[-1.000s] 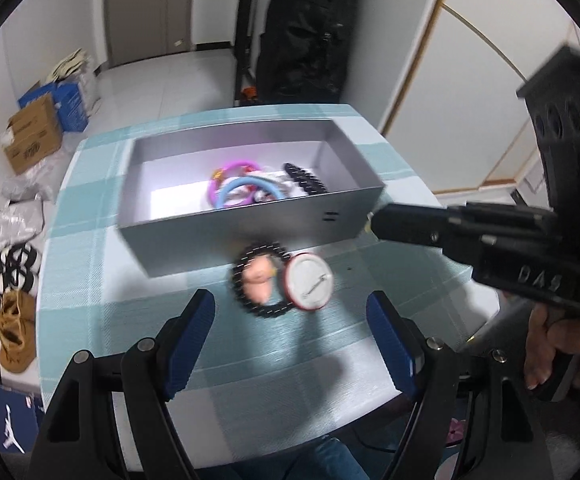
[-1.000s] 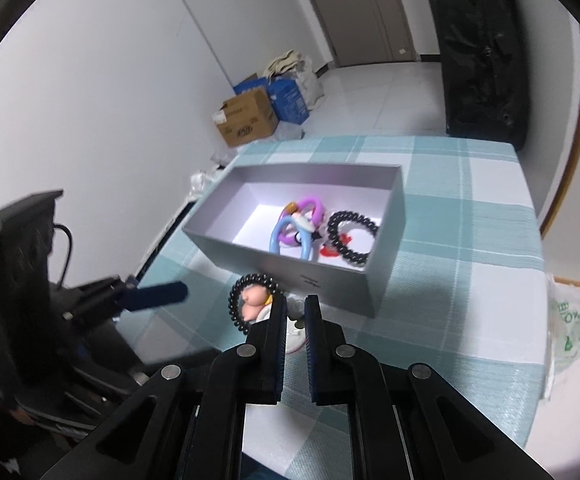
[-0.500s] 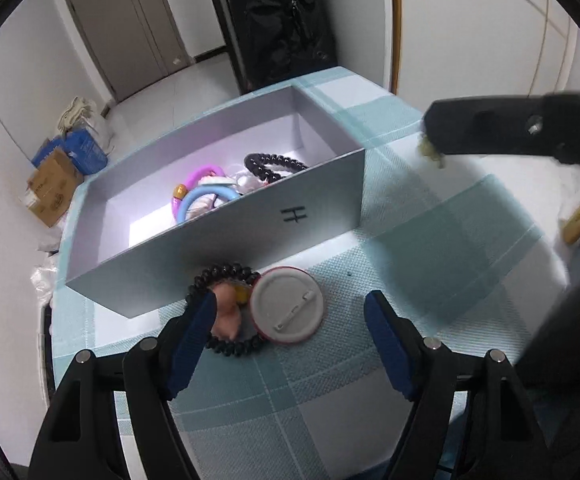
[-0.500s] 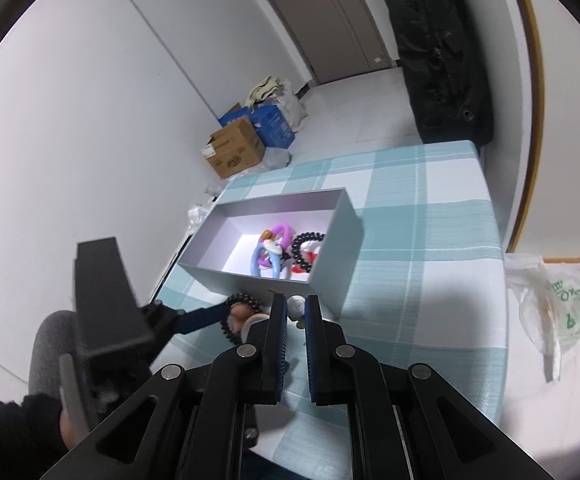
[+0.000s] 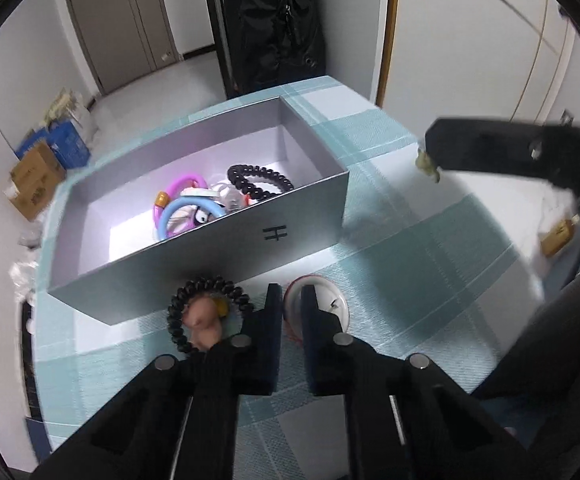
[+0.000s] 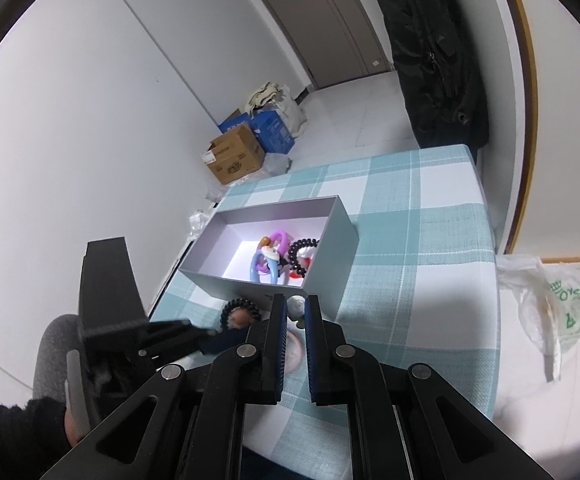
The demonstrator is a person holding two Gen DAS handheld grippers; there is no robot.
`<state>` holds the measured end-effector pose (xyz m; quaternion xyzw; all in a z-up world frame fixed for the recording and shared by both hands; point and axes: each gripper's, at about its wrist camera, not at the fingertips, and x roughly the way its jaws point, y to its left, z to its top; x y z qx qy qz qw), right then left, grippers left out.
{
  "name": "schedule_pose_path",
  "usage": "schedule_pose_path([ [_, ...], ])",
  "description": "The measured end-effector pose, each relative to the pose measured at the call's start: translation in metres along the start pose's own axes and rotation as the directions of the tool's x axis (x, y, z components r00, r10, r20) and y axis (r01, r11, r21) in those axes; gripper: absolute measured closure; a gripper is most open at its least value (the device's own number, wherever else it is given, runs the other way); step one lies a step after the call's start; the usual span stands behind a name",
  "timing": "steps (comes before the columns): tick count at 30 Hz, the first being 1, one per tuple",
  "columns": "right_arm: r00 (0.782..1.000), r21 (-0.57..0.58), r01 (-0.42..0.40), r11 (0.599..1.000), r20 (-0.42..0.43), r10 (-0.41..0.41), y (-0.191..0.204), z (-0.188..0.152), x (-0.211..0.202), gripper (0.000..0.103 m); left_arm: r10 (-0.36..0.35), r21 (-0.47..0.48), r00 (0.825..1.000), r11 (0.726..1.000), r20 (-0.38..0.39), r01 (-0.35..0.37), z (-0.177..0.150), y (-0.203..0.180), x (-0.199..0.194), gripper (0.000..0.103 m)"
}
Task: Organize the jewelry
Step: 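Grasp the white pin badge with the left tool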
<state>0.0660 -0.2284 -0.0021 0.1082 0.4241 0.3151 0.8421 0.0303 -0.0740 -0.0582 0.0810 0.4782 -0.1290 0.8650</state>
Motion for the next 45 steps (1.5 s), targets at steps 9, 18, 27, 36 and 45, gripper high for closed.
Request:
schedule_pose_path([
  [9, 1.000, -0.003, 0.007, 1.000, 0.004, -0.007, 0.002, 0.001, 0.000, 0.095, -0.170, -0.085, 0.985, 0.981, 0.041, 0.173, 0.003, 0.015, -0.008, 0.100],
  [18, 1.000, 0.004, 0.006, 1.000, 0.007, -0.006, 0.000, 0.003, 0.000, 0.095, -0.181, -0.060, 0.983, 0.982, -0.010, 0.180, 0.000, -0.001, -0.003, 0.076],
  [27, 1.000, 0.012, -0.004, 1.000, 0.020, 0.004, -0.001, 0.005, -0.003, 0.095, -0.152, -0.049, 0.988, 0.987, -0.009, 0.152, -0.004, -0.006, -0.002, 0.044],
  [36, 1.000, 0.033, -0.003, 0.999, 0.026, 0.002, -0.005, 0.006, -0.006, 0.095, -0.105, 0.009, 0.992, 0.994, -0.065, 0.106, -0.005, -0.018, 0.014, 0.045],
  [45, 1.000, 0.055, 0.023, 0.998, 0.017, -0.024, -0.010, 0.006, -0.005, 0.095, -0.110, 0.038, 0.993, 0.993, -0.046, 0.111, -0.004, -0.021, 0.013, 0.065],
])
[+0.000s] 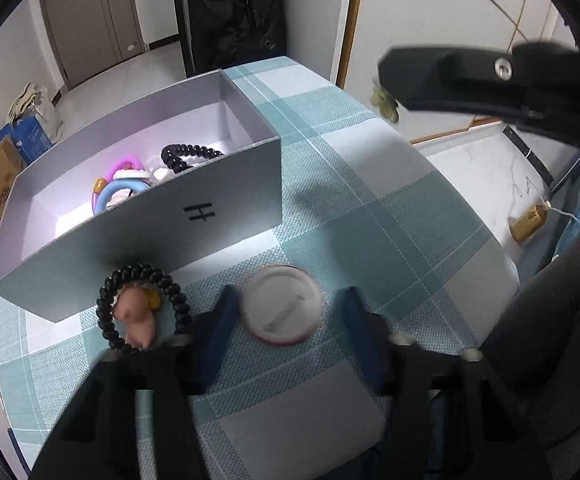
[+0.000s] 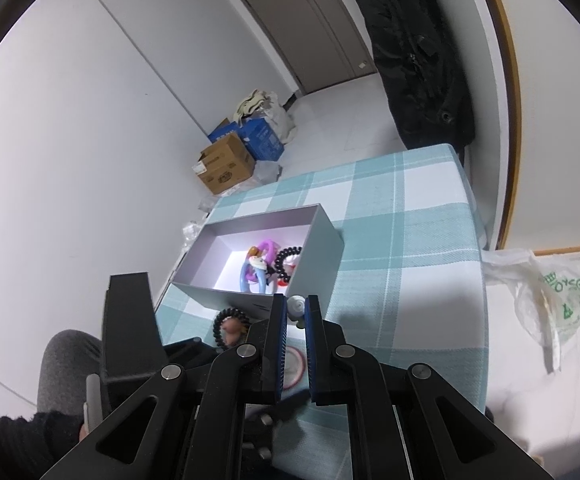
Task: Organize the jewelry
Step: 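Grasp the white pin badge with the left tool, then lower the held badge into the grey box and open the left tool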
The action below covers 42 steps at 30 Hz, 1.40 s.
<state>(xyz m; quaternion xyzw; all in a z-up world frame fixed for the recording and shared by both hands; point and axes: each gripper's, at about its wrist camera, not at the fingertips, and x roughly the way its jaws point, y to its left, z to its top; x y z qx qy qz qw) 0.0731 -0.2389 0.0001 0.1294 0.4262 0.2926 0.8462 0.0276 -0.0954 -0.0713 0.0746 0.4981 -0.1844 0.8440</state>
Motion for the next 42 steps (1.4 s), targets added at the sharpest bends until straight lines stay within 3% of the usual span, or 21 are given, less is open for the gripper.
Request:
schedule_pose_path([
  [9, 1.000, 0.007, 0.017, 1.000, -0.002, -0.017, -0.002, -0.001, 0.001, 0.095, -0.032, -0.036, 0.999, 0.999, 0.004, 0.032, 0.003, 0.003, -0.001, 0.065],
  [17, 1.000, 0.003, -0.002, 1.000, 0.001, 0.002, 0.004, 0.006, 0.009, 0.095, -0.076, -0.138, 0.988, 0.986, 0.131, 0.094, 0.017, 0.031, -0.039, 0.065],
  [25, 0.999, -0.032, -0.040, 0.999, 0.006, 0.040, 0.021, 0.019, 0.020, 0.095, 0.004, -0.230, 0.976, 0.972, 0.217, 0.047, 0.038, 0.075, -0.066, 0.065],
  [29, 0.998, -0.040, -0.062, 0.997, -0.004, 0.062, 0.028, 0.027, 0.031, 0.095, 0.031, -0.285, 0.975, 0.958, 0.220, 0.034, 0.044, 0.096, -0.065, 0.065],
  [42, 0.990, -0.029, -0.132, 0.991, -0.045, 0.131, 0.036, 0.056, 0.074, 0.095, -0.046, -0.382, 0.980, 0.916, 0.195, 0.119, 0.055, 0.137, -0.047, 0.065],
])
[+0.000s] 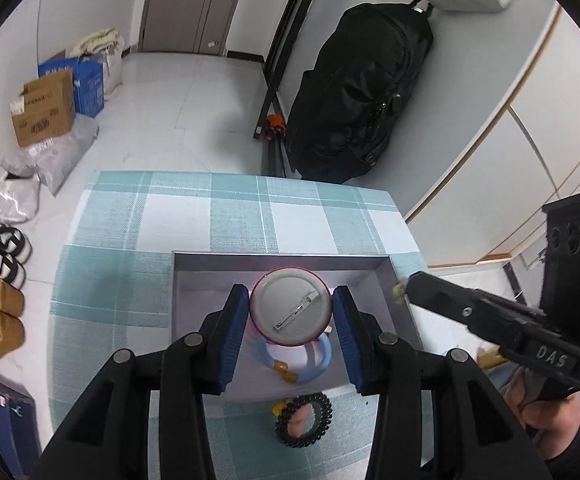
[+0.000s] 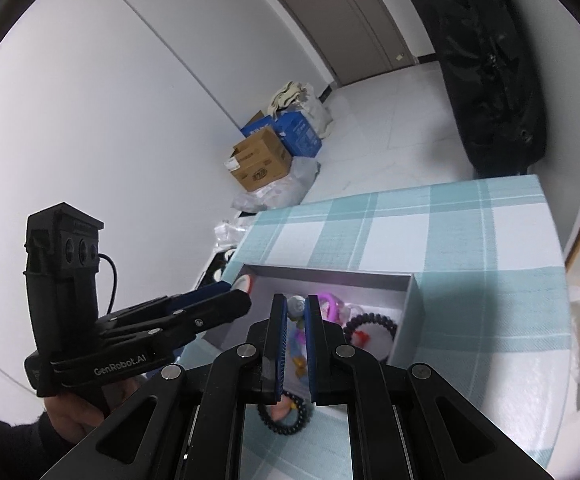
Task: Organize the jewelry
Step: 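Lower the held badge into the grey box and open the left tool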
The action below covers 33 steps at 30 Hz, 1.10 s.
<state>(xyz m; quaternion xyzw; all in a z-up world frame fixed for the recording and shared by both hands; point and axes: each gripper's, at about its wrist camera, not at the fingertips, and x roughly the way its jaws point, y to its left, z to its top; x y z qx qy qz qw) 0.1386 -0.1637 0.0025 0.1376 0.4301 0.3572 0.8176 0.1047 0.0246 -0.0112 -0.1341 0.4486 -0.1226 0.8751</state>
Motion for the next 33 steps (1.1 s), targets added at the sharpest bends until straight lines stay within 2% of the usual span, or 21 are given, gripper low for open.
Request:
schedule_pose_path([
  [13, 0.999, 0.050, -0.026, 0.998, -0.042, 0.028, -0.014, 0.010, 0.026, 0.095, -0.060, -0.074, 0.996, 0.996, -0.071, 0.055, 0.007, 0.011, 0.023, 0.065],
  [18, 0.998, 0.069, -0.035, 0.997, -0.053, 0.038, -0.018, 0.011, 0.031, 0.095, -0.069, -0.079, 0.995, 0.995, -0.074, 0.063, 0.008, 0.012, 0.027, 0.065],
  [22, 0.998, 0.069, -0.023, 0.997, -0.058, 0.027, -0.019, 0.012, 0.033, 0.091, -0.104, -0.121, 0.991, 0.988, -0.080, 0.094, 0.011, 0.016, 0.028, 0.064],
  [23, 0.998, 0.074, -0.019, 0.997, -0.056, 0.024, -0.020, 0.013, 0.034, 0.089, -0.120, -0.135, 0.989, 0.985, -0.091, 0.107, 0.011, 0.018, 0.029, 0.057],
  [24, 0.998, 0.081, -0.016, 0.997, -0.054, 0.021, -0.021, 0.013, 0.033, 0.080, -0.128, -0.144, 0.987, 0.983, -0.098, 0.113, 0.011, 0.018, 0.029, 0.043],
  [25, 0.999, 0.083, -0.013, 0.996, -0.050, 0.017, -0.021, 0.013, 0.031, 0.068, -0.135, -0.153, 0.986, 0.981, -0.097, 0.119, 0.010, 0.019, 0.028, 0.039],
  [27, 0.999, 0.089, -0.009, 0.996, -0.031, 0.012, -0.022, 0.013, 0.025, 0.060, -0.140, -0.147, 0.987, 0.981, -0.085, 0.127, 0.009, 0.017, 0.024, 0.037],
  [29, 1.000, 0.089, -0.015, 0.996, -0.014, 0.016, -0.023, 0.013, 0.020, 0.058, -0.131, -0.126, 0.988, 0.985, -0.086, 0.120, 0.009, 0.014, 0.020, 0.035],
  [31, 1.000, 0.085, 0.004, 0.996, 0.001, -0.004, -0.023, 0.013, 0.014, 0.038, -0.116, -0.112, 0.991, 0.988, -0.066, 0.108, 0.007, 0.013, 0.014, 0.035],
  [33, 1.000, 0.092, 0.015, 0.996, 0.014, -0.017, -0.026, 0.012, 0.009, 0.033, -0.096, -0.100, 0.993, 0.991, -0.066, 0.089, 0.006, 0.011, 0.012, 0.035],
])
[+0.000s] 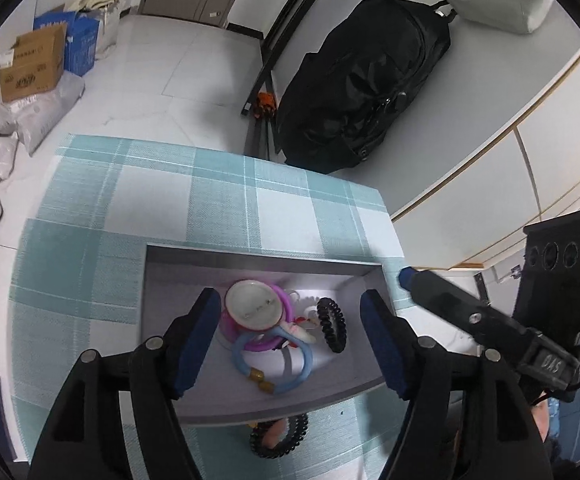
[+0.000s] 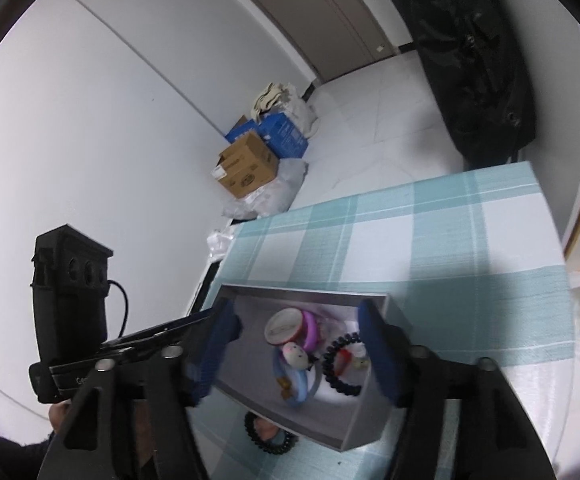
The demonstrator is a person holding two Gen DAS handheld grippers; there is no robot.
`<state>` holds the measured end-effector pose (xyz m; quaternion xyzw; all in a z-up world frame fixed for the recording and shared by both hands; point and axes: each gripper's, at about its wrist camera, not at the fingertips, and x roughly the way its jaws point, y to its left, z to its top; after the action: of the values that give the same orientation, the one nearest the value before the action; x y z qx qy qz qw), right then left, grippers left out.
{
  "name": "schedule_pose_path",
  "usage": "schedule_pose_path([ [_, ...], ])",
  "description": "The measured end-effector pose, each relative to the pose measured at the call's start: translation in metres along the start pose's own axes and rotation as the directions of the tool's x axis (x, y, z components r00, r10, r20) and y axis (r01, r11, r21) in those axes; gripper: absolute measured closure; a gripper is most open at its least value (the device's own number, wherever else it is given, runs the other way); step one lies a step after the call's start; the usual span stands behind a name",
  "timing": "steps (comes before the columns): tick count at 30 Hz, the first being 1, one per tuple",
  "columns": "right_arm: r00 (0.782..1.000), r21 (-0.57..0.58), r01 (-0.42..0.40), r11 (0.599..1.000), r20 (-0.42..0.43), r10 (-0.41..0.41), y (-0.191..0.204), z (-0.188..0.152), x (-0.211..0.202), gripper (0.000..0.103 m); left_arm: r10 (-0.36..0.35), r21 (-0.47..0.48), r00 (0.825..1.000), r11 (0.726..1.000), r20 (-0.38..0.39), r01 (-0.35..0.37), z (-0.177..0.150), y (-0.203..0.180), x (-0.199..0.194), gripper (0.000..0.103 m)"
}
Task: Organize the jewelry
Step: 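Lower the held badge into the grey box and open the left tool, then move the right tool over the black bead bracelet with the pink pig charm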
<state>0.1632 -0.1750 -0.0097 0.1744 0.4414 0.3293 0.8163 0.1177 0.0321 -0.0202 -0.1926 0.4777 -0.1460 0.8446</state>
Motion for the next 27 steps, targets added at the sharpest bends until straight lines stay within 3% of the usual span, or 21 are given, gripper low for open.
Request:
schedule_pose_path([
  [3, 1.000, 0.007, 0.015, 1.000, 0.009, -0.015, -0.003, -0.001, -0.005, 0.032, 0.025, 0.019, 1.000, 1.000, 0.018, -0.025, -0.004, -0.002, -0.005, 0.035],
  [10, 0.999, -0.023, 0.044, 0.999, 0.025, -0.043, 0.005, -0.010, -0.013, 0.016, 0.077, 0.045, 0.995, 0.996, 0.061, -0.080, -0.015, -0.005, -0.018, 0.034],
  [15, 0.996, -0.074, 0.084, 0.994, 0.037, -0.081, 0.014, -0.019, -0.017, 0.010, 0.093, 0.045, 0.991, 0.994, 0.093, -0.097, -0.023, -0.004, -0.027, 0.034],
  [27, 0.995, -0.122, 0.095, 0.988, 0.012, -0.094, 0.027, -0.050, -0.018, 0.009, 0.140, 0.053, 0.982, 0.988, 0.124, -0.148, -0.050, -0.002, -0.041, 0.034],
])
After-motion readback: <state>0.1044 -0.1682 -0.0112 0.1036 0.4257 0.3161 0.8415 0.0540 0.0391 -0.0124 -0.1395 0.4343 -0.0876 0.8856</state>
